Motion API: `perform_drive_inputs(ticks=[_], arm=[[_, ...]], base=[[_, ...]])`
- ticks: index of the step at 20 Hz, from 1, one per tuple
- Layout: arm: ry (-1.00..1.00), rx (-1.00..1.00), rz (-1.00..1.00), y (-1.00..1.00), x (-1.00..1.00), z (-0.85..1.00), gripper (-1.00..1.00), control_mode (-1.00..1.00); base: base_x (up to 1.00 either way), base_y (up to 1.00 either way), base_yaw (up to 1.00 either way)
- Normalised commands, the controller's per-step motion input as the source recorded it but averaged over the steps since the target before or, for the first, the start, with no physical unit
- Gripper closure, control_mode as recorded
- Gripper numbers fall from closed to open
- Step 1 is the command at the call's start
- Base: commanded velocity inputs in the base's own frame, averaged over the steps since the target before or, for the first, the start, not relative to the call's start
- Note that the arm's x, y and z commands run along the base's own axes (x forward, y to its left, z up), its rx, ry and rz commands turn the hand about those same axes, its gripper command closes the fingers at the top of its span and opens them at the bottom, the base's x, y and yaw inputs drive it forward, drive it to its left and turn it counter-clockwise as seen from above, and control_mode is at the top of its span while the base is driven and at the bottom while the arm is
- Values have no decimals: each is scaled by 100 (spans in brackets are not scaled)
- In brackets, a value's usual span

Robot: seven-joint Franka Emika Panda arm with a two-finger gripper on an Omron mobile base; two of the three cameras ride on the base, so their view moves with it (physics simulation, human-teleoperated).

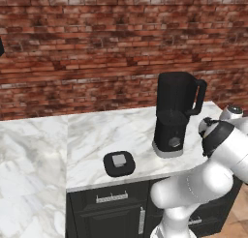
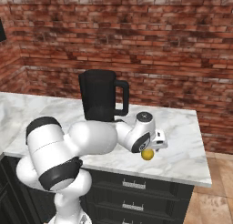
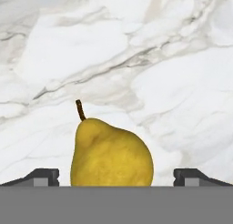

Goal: Open the blender lid, put the pear in the blender, close the lid, and start the blender.

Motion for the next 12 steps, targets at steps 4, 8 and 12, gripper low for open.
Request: perform_drive_inputs(ticks=[4,8,12], arm=[[1,0,4,0,0,-27,-100,-100],[1,0,4,0,0,-38,-100,-100],[2,-1,1,0,0,-36,100,-100]], base=[[0,0,0],[0,0,0],[0,0,0]])
